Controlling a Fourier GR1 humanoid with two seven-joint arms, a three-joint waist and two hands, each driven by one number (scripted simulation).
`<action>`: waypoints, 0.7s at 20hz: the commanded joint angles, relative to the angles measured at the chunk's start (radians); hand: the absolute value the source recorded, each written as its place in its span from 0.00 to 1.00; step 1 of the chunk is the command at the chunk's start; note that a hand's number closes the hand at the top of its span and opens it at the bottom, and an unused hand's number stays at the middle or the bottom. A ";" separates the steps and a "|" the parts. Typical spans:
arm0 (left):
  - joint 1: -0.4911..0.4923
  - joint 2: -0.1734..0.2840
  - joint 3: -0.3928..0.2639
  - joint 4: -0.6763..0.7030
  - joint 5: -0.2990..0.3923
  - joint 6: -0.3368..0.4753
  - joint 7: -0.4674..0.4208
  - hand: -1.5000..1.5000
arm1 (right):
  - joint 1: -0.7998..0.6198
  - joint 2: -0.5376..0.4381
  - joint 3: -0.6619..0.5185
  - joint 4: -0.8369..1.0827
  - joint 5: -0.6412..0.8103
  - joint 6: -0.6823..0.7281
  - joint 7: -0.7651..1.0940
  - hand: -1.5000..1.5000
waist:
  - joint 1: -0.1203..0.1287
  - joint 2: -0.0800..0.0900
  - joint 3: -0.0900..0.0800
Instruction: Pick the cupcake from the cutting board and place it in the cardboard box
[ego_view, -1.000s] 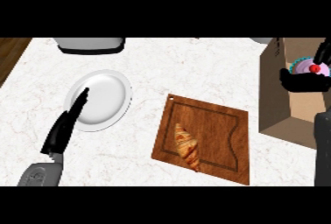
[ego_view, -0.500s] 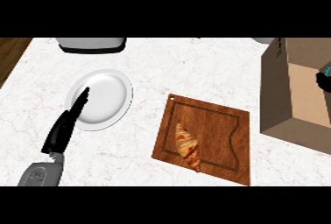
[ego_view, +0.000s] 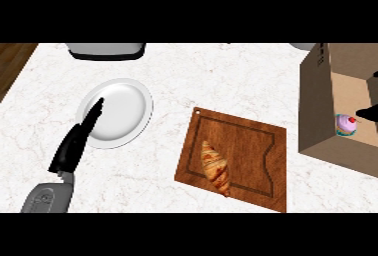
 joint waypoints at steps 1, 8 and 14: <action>0.014 0.007 0.001 0.011 0.001 -0.010 -0.023 0.50 | -0.002 0.028 -0.035 0.089 -0.063 -0.174 -0.137 0.00 | 0.003 0.001 0.000; -0.005 -0.015 0.000 0.021 0.004 0.000 -0.008 0.50 | -0.101 0.095 -0.205 0.099 -0.311 -0.294 -0.256 0.00 | 0.000 0.000 0.000; -0.004 0.005 0.017 0.025 0.002 -0.001 -0.015 0.50 | -0.120 0.005 -0.375 0.244 -0.497 -0.307 -0.325 0.00 | -0.002 0.001 0.000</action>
